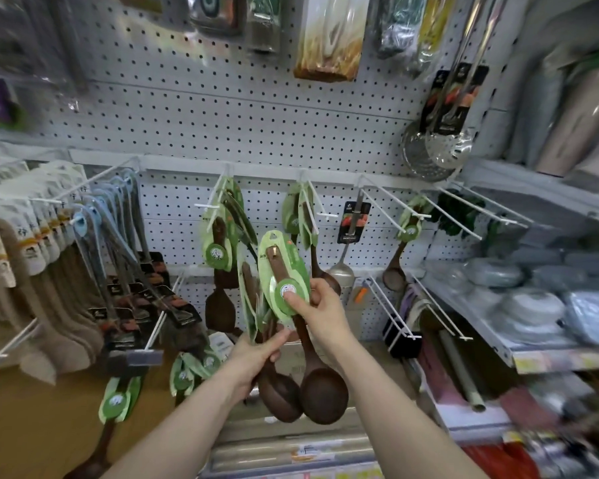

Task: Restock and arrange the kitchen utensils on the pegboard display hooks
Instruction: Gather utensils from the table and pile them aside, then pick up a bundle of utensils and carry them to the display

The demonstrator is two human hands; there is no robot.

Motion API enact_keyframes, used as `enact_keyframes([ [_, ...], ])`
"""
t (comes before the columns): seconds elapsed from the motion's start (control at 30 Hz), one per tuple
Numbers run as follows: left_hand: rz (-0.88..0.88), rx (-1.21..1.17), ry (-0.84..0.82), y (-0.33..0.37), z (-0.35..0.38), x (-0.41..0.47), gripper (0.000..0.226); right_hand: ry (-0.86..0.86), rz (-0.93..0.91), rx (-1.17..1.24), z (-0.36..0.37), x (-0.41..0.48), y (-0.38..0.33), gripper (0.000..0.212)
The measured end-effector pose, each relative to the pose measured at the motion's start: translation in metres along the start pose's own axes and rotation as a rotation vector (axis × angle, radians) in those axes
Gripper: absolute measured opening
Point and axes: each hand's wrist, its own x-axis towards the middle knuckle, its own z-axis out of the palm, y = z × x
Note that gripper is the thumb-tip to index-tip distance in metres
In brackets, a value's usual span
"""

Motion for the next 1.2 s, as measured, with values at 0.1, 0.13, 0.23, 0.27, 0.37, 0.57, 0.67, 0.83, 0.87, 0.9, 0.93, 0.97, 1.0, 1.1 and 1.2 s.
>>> enact_keyframes([
  [0.1,-0.034,-0.058,-0.046,0.003,-0.001,-0.006,0.054,0.048,-0.039,0.025,-0.008,-0.006,0.001,0.029],
  [0.13,-0.040,-0.066,-0.048,0.004,-0.001,-0.007,0.049,0.067,-0.049,0.033,-0.012,-0.008,-0.002,0.027],
  [0.23,-0.042,-0.058,-0.036,0.006,-0.001,-0.008,0.045,0.118,-0.061,0.065,-0.020,-0.011,-0.006,0.021],
  [0.27,-0.041,-0.059,-0.039,0.007,-0.002,-0.009,0.043,0.125,-0.065,0.069,-0.021,-0.011,-0.007,0.019],
  [0.37,-0.022,-0.069,-0.050,0.011,-0.001,-0.014,0.034,0.135,-0.059,0.080,-0.021,-0.012,-0.005,0.019],
  [0.57,0.004,-0.066,0.023,0.016,-0.005,-0.018,0.028,0.139,-0.007,0.134,-0.019,-0.012,0.005,0.026],
  [0.67,0.046,-0.097,0.023,0.014,-0.010,-0.016,0.016,0.138,0.022,0.164,-0.018,-0.008,0.009,0.027],
  [0.83,0.061,-0.099,0.068,0.008,-0.019,-0.013,0.021,0.110,0.063,0.088,-0.018,0.018,0.006,0.033],
  [0.87,0.058,-0.111,0.073,0.007,-0.021,-0.012,0.019,0.107,0.075,0.075,-0.018,0.025,0.006,0.034],
  [0.9,0.055,-0.125,0.082,0.007,-0.023,-0.010,0.019,0.100,0.088,0.070,-0.017,0.033,0.007,0.035],
  [0.93,0.057,-0.132,0.089,0.008,-0.024,-0.008,0.022,0.094,0.099,0.067,-0.016,0.041,0.008,0.036],
  [0.97,0.062,-0.139,0.089,0.008,-0.025,-0.006,0.026,0.092,0.107,0.062,-0.015,0.049,0.010,0.035],
  [1.0,0.066,-0.142,0.088,0.009,-0.026,-0.003,0.029,0.092,0.112,0.059,-0.014,0.057,0.012,0.033],
  [1.1,0.065,-0.111,0.088,0.013,-0.023,0.002,0.032,0.085,0.133,0.039,-0.010,0.081,0.015,0.032],
  [1.2,0.054,-0.051,0.102,0.016,-0.020,0.011,0.033,0.073,0.152,0.022,-0.006,0.102,0.017,0.029],
])
